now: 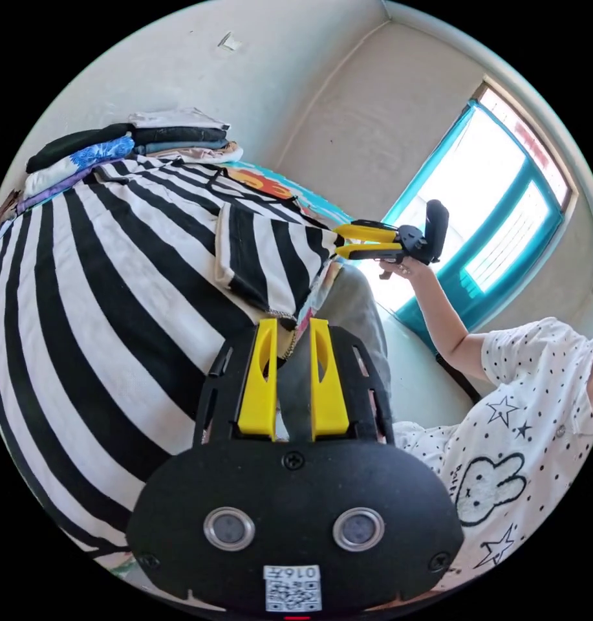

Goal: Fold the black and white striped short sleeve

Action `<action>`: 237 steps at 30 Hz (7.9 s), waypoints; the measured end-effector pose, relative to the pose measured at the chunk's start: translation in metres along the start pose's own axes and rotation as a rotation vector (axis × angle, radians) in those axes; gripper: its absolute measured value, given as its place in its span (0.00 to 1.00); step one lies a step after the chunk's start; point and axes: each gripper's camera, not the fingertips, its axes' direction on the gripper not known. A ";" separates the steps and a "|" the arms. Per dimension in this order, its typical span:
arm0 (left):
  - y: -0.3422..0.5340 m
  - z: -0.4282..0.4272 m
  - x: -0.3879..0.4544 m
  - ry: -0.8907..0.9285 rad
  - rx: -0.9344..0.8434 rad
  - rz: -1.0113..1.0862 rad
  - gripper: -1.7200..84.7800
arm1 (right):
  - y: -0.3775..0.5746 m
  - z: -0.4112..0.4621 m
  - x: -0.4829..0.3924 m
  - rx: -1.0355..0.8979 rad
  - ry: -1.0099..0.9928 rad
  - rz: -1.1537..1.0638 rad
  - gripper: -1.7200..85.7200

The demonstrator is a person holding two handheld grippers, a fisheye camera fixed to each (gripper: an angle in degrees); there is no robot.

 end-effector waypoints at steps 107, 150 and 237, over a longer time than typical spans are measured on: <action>-0.684 0.255 -0.582 -0.186 -0.008 -0.443 0.06 | -0.257 0.816 0.474 -0.140 -0.431 0.698 0.10; -0.672 0.321 -0.733 0.146 -0.083 -0.536 0.01 | -0.249 0.869 0.535 -0.185 -0.412 0.695 0.02; 0.549 -0.154 -0.272 0.135 0.577 -0.671 0.01 | -0.550 -0.029 -0.336 0.385 -0.484 -0.220 0.11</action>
